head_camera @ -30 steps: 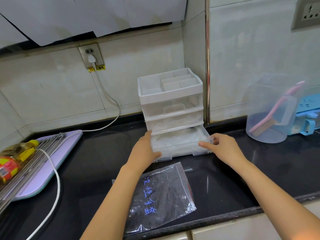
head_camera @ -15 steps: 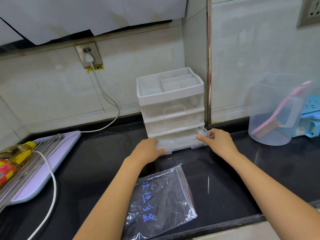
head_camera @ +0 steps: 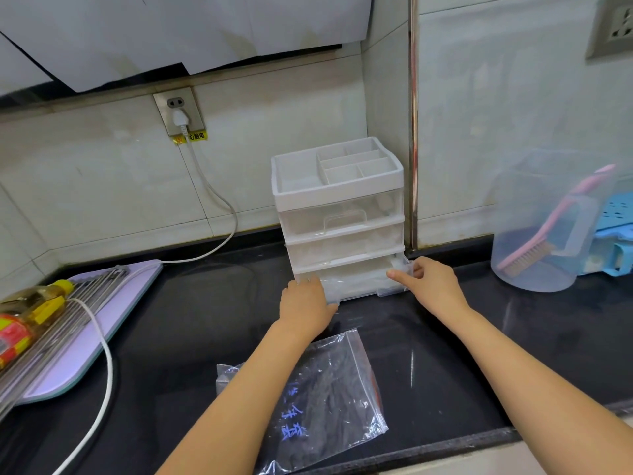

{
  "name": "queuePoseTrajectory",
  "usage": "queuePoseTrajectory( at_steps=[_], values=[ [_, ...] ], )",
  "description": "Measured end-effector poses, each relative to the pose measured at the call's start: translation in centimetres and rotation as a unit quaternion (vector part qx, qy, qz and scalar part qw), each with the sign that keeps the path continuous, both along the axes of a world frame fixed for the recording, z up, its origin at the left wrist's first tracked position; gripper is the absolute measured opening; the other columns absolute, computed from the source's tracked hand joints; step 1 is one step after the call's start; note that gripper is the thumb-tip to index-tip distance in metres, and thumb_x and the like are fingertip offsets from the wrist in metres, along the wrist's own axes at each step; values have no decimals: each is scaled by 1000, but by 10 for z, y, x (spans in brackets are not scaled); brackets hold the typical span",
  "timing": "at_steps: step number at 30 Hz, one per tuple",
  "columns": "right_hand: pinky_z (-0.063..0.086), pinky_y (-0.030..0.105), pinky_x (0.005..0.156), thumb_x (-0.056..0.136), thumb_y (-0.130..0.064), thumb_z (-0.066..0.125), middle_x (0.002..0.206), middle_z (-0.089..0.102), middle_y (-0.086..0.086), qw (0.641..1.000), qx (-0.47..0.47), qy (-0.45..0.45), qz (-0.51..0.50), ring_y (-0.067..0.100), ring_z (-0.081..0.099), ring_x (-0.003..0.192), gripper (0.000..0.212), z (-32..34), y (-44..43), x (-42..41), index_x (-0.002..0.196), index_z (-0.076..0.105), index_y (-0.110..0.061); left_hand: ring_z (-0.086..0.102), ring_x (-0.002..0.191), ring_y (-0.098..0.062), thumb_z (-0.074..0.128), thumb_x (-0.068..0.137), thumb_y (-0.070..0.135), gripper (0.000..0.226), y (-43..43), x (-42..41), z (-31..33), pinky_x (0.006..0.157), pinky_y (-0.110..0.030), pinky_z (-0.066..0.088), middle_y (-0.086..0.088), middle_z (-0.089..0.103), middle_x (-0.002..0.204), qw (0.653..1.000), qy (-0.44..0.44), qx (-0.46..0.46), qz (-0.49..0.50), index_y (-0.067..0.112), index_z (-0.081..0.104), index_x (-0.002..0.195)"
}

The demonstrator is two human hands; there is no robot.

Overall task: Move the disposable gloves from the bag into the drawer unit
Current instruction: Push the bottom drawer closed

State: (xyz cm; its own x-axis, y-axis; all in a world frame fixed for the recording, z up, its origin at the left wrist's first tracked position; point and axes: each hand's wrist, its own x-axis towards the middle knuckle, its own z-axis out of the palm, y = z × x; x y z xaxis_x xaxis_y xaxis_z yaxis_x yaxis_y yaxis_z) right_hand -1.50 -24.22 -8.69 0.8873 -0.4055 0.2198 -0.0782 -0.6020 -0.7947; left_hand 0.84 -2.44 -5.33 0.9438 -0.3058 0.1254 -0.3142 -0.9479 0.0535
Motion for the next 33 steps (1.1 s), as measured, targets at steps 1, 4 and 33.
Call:
queuePoseTrajectory(
  at_steps=[1,4,33],
  values=[
    [37,20,58,80,-52,68,77,57,-1,1000,3,-3,1,12,54,73,40,0,0,0,84,55,-14,47,118,-29,53,93,43,49,1,2,3,93,-35,42,-14,54,128,999,27,-31,-1,8,47,128],
    [39,23,60,80,-51,68,78,57,-1,1000,10,-7,0,13,55,75,40,-1,2,2,86,56,-13,46,125,-28,57,92,40,55,6,8,12,97,-32,40,-13,51,137,991,93,-96,-6,8,46,135],
    [27,27,42,88,-60,51,55,44,0,983,-149,79,-77,13,42,48,58,-6,7,32,56,39,-13,57,88,-13,73,83,25,38,38,62,9,78,-24,41,-7,66,108,931,108,-344,52,7,60,114]
  ],
)
